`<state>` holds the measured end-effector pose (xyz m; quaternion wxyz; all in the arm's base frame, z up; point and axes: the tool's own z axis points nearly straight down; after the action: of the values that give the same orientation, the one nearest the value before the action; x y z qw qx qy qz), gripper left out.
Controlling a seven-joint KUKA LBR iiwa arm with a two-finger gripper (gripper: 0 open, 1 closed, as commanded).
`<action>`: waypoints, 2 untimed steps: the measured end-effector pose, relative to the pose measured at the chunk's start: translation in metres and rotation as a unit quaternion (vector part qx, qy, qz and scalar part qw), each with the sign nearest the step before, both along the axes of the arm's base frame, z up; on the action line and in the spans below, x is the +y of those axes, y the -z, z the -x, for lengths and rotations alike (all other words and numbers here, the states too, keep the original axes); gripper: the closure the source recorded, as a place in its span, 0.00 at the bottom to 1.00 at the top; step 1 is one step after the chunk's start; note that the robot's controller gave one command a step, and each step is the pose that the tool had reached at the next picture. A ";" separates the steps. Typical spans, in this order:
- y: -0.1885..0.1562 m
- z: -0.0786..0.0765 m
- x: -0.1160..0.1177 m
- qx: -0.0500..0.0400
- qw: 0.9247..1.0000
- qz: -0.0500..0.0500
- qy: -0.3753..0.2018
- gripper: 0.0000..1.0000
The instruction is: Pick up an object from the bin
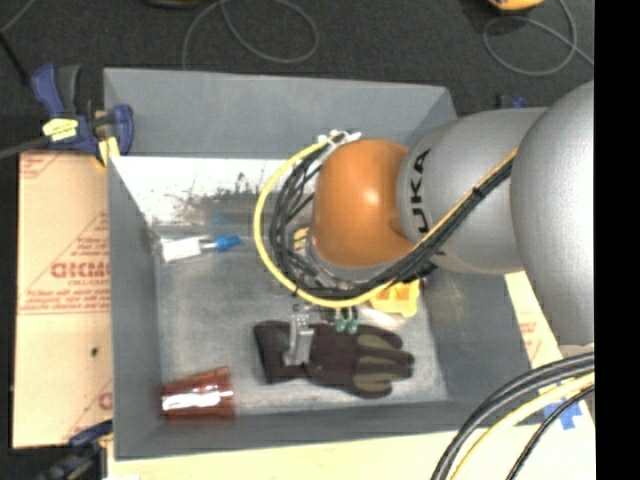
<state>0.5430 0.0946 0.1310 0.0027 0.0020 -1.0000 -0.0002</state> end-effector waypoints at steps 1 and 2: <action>-0.005 -0.002 0.000 -0.004 1.000 0.000 0.001 0.00; 0.033 0.006 -0.015 -0.004 0.999 -0.001 0.039 0.00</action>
Offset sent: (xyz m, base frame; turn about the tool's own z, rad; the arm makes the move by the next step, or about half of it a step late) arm -0.0138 -0.0261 -0.0610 0.1347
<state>0.5369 0.0798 0.0983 -0.0010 -0.0368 -0.9993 -0.0009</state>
